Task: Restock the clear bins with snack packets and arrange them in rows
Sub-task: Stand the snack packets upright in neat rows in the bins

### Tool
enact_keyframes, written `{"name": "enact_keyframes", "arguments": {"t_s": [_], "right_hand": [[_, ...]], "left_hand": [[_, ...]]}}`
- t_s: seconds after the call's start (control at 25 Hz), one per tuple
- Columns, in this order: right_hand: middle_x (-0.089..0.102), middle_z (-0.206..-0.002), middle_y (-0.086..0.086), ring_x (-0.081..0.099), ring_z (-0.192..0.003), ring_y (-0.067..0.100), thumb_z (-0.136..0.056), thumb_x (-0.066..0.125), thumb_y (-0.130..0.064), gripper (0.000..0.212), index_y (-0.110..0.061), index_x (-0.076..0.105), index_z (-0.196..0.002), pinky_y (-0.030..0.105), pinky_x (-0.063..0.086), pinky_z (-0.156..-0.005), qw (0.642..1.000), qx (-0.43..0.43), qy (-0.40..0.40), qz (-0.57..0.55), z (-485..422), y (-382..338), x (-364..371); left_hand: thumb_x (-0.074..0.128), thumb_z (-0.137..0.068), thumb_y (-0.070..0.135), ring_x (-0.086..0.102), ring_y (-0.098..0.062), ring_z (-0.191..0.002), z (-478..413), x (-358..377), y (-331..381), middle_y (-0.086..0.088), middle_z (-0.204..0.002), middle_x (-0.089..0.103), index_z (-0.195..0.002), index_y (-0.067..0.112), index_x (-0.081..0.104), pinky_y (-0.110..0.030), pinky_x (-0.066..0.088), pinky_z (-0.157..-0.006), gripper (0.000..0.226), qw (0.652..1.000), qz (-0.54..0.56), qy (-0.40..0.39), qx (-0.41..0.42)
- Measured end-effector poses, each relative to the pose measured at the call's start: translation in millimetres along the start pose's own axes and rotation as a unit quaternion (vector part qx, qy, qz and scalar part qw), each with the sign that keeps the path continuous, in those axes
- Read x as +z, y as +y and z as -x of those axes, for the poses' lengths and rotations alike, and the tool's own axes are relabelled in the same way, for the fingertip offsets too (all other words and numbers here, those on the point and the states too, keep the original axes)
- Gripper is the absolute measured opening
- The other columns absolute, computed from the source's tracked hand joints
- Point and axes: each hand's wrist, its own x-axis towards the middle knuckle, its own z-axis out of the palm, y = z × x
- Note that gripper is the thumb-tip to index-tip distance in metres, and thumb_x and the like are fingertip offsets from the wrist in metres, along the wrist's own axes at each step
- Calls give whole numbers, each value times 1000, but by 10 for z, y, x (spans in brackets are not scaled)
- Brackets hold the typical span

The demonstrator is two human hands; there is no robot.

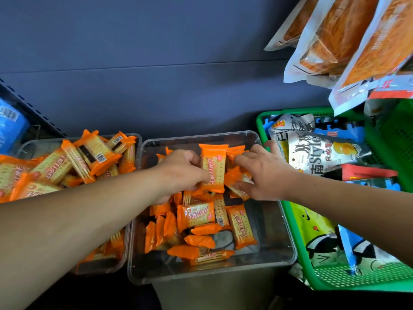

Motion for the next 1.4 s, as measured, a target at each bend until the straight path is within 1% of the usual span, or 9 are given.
{"name": "enact_keyframes", "arguments": {"t_s": [0.2, 0.36, 0.64, 0.84, 0.96, 1.08, 1.16, 1.28, 1.4], "right_hand": [[65, -123, -16, 54, -114, 21, -91, 48, -61, 46, -44, 39, -132, 58, 28, -109, 997, -41, 23, -60, 76, 168, 44], [62, -116, -9, 55, -114, 24, -87, 54, -61, 42, -37, 44, -120, 53, 31, -105, 999, -30, 31, -7, 81, 154, 55], [40, -140, 2, 34, -134, 28, -88, 60, -69, 69, -27, 46, -141, 57, 23, -114, 990, 27, -84, 114, 0, -71, 13], [55, -133, -12, 44, -131, 14, -69, 87, -59, 85, -38, 46, -142, 50, 28, -116, 991, 12, -88, -100, 66, 136, -200], [70, -109, -13, 65, -107, 10, -81, 86, -33, 46, -38, 65, -122, 35, 49, -102, 949, 27, -35, -312, 158, 184, -179], [70, -93, -14, 66, -86, 7, -84, 81, -29, 26, -36, 71, -108, 31, 53, -86, 947, 53, 11, -318, 213, 223, -134], [70, -90, -14, 65, -81, 3, -83, 83, -28, 24, -31, 73, -105, 29, 52, -80, 939, 66, 15, -337, 239, 271, -166], [75, -97, -7, 71, -91, 12, -81, 85, -23, 25, -25, 72, -102, 38, 58, -88, 922, 72, 21, -381, 266, 313, -206], [75, -96, -6, 72, -90, 15, -80, 83, -20, 25, -24, 68, -100, 42, 58, -88, 922, 58, 15, -382, 290, 314, -194]], "left_hand": [[71, -94, 21, 78, -22, -86, 45, 10, 36, -6, -105, 76, -105, 28, 75, -36, 64, -64, 14, 1000, 13, 0, 12], [70, -94, 15, 72, -17, -74, 98, -71, 127, -5, -98, 75, -103, 28, 76, -30, 59, -57, 18, 996, -60, -5, 62], [80, -85, 3, 76, -15, -85, 127, 158, 49, 2, -95, 78, -103, 25, 67, -47, 63, -81, 32, 981, -140, -45, 129], [77, -86, 3, 75, -12, -82, -48, 467, 10, 4, -94, 77, -97, 30, 69, -41, 63, -77, 30, 975, -121, -38, 182], [78, -87, -1, 70, -2, -71, -35, 599, 145, 4, -88, 75, -96, 25, 69, -24, 57, -68, 29, 982, -79, -27, 170], [80, -86, 1, 74, -18, -87, -55, 644, 170, -5, -98, 74, -103, 22, 64, -33, 61, -78, 32, 991, -37, 1, 132], [79, -89, 11, 70, -18, -91, -81, 623, 4, 0, -98, 70, -102, 22, 62, -38, 60, -83, 24, 977, -179, 5, 118], [78, -90, 37, 66, -12, -99, -7, 764, -271, 11, -103, 70, -98, 30, 73, -38, 58, -88, 12, 902, -398, -107, 126], [77, -88, 52, 59, -19, -123, 12, 1018, -340, 7, -133, 64, -132, 36, 65, -37, 50, -104, 49, 892, -420, -128, 107]]}}
